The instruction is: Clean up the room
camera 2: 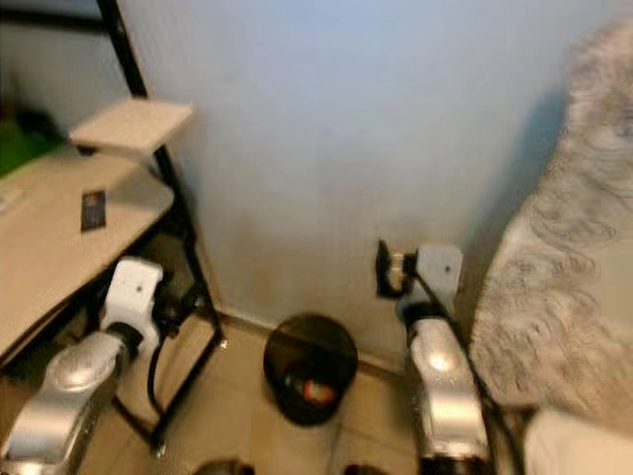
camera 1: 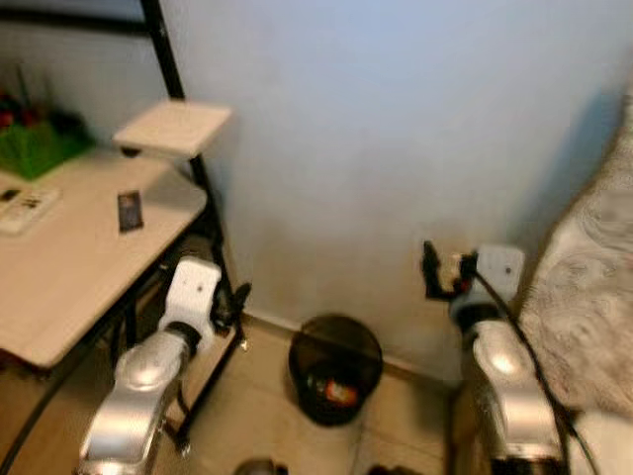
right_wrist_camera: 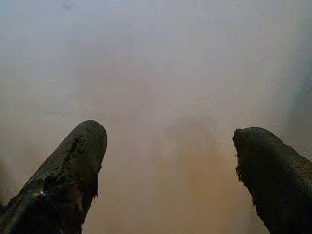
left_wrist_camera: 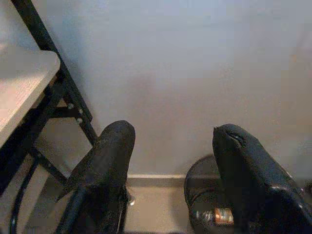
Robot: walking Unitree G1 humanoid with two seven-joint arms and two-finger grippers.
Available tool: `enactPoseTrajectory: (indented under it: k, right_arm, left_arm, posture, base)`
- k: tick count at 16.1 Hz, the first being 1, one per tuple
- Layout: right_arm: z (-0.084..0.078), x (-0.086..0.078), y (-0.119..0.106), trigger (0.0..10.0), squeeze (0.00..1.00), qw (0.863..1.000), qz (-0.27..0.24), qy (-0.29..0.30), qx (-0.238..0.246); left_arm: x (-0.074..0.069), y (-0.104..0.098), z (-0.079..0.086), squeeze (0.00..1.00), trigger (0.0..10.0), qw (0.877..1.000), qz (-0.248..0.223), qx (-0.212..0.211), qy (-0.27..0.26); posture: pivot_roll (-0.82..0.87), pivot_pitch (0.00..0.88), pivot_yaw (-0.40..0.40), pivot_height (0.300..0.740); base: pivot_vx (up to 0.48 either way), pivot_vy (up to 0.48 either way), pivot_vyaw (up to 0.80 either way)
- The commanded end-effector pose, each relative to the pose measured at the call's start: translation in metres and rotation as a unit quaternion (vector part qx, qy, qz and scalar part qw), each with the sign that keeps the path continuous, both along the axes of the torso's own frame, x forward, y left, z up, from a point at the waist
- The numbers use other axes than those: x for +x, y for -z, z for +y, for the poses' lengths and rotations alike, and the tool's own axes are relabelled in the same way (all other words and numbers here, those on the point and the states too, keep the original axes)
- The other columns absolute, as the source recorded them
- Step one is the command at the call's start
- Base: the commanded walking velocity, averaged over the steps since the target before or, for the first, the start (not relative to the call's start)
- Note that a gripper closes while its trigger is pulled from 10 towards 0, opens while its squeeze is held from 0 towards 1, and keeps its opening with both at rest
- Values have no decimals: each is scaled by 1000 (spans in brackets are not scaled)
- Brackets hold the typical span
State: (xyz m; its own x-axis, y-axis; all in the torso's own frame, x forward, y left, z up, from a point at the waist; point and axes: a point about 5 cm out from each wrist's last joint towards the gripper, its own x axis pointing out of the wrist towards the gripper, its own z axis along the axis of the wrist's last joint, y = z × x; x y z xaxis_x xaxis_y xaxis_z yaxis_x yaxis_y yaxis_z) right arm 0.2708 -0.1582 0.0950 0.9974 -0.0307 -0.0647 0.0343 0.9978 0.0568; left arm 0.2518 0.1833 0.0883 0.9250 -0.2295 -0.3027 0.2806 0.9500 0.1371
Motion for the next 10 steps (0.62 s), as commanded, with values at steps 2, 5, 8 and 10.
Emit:
enactPoseTrajectory:
  k: [2, 5, 8, 10]
  right_arm:
    - [-1, 1, -4, 10000, 0, 999, -16, 15, -39]
    - [-2, 1, -7, 10000, 0, 999, -27, 37, -28]
    - [-5, 0, -12, 10000, 0, 997, -49, 48, 26]
    - [-5, 0, -13, 10000, 0, 995, -58, 60, 53]
  left_arm:
    - [1, -4, -3, 0, 10000, 1000, -14, 7, 5]
    - [-1, -2, -7, 0, 10000, 1000, -19, 0, 2]
    - [-3, -1, -15, 0, 10000, 1000, -16, -4, 17]
    - [-2, -1, -14, 0, 10000, 1000, -17, -2, 20]
  posture:
    - [119, 0, 13, 740]
    - [125, 0, 2, 740]
    - [124, 0, 12, 740]
    - [120, 0, 21, 740]
  base:
    - [0, 0, -400]
    - [0, 0, -800]
    - [0, 0, -800]
    - [0, 0, -800]
